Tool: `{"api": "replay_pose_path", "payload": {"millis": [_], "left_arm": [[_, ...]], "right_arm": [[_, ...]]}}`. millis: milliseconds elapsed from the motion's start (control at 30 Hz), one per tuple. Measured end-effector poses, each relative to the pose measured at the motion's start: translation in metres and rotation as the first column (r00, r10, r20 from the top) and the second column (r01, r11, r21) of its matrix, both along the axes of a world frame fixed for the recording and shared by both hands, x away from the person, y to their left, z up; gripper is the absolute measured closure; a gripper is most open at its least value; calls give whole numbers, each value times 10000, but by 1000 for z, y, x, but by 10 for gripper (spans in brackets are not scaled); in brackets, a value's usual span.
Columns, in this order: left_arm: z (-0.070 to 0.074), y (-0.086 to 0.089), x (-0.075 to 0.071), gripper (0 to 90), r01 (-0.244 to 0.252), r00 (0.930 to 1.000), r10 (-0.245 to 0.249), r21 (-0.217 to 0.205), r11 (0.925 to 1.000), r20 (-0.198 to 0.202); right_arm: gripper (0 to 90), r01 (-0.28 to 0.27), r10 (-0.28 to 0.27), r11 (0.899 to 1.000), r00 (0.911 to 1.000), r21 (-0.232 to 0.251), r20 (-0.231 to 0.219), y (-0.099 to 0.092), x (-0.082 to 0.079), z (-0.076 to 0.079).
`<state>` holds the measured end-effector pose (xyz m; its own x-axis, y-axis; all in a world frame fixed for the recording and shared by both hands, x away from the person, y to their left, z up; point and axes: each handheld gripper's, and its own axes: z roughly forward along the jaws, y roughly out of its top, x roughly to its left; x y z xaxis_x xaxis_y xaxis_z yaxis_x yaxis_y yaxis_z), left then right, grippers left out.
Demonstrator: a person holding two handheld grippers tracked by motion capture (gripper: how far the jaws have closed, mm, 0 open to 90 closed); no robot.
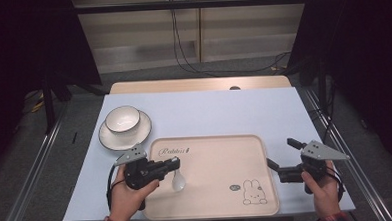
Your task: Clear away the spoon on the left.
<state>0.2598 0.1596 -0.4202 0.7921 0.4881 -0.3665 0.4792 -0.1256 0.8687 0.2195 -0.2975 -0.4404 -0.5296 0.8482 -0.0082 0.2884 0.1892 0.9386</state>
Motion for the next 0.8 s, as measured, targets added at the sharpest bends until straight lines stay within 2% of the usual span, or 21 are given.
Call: {"api": "replay_pose_path", "payload": {"millis": [200, 267, 400, 500, 767, 800], "left_arm": [[-4, 1, 6, 846, -81, 9999, 80, -171, 9998, -66], [-5, 2, 9, 835, -134, 9998, 133, 60, 9999, 159], [-7, 3, 14, 811, -278, 9991, 271, 224, 9994, 320], [-11, 3, 20, 789, -400, 9975, 375, 419, 9983, 598], [-18, 3, 28, 767, -544, 9971, 518, 459, 9975, 558], [-18, 3, 28, 766, -630, 9967, 598, 573, 9964, 558]], "right_arm": [[6, -20, 20, 10000, 10000, 20, 3, -1, 0, 0], [6, -27, 28, 10000, 10000, 40, -41, 0, 0, 0], [6, -62, 62, 10000, 10000, 24, 7, -1, 0, 0], [7, -50, 50, 10000, 10000, 51, -13, -1, 0, 0], [7, -86, 86, 10000, 10000, 0, -35, -1, 0, -1], [7, -86, 86, 10000, 10000, 14, -47, -1, 0, -1]]}}
